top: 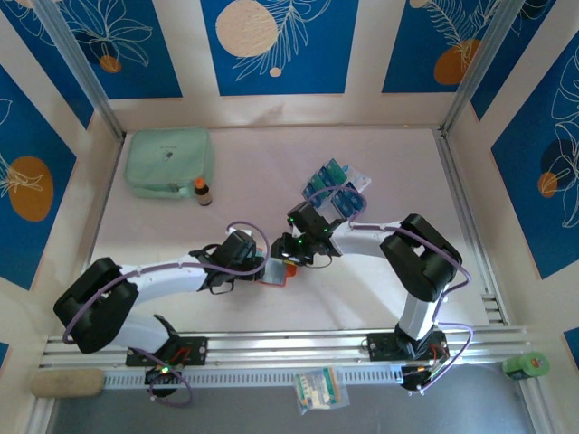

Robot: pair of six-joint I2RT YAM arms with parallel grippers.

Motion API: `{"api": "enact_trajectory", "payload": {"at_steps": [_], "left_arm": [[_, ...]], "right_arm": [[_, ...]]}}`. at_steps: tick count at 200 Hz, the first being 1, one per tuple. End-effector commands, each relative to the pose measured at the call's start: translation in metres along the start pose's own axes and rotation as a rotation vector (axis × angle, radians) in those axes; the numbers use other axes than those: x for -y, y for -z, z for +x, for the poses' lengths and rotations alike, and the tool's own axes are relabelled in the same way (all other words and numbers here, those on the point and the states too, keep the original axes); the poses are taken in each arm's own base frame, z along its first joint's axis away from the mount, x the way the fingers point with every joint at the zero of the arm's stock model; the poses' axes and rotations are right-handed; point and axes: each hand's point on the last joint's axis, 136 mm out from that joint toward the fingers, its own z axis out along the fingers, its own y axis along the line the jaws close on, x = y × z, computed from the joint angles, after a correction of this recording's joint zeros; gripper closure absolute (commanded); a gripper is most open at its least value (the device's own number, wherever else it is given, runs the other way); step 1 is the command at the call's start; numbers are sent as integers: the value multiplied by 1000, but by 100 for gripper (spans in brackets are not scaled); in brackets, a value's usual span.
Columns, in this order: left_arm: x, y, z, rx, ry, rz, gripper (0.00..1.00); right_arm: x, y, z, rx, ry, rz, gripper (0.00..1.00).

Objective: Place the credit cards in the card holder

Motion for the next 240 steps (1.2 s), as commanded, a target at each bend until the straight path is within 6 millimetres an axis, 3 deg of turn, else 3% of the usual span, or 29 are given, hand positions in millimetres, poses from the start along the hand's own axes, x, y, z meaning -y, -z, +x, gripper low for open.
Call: {"api": "enact_trajectory", "payload": {"at_steps": [1,87,143,190,240], "left_arm": [[-3,0,8,-14,4,-7,31],[-2,1,7,-14,0,-3,31],[0,8,1,9,4,6,27],[3,28,-16,70,18,17,16],[-8,63,-38,193,56,3,7]], "right_arm": [[19,-5,10,-32,-32,81,56],[-6,-11,1,-66,-6,-7,59],[-22,4,-1,-52,24,-49,63],[-43,19,-1,-38,61,-77,64],[-64,27,-1,-35,67,-104,54]]}}
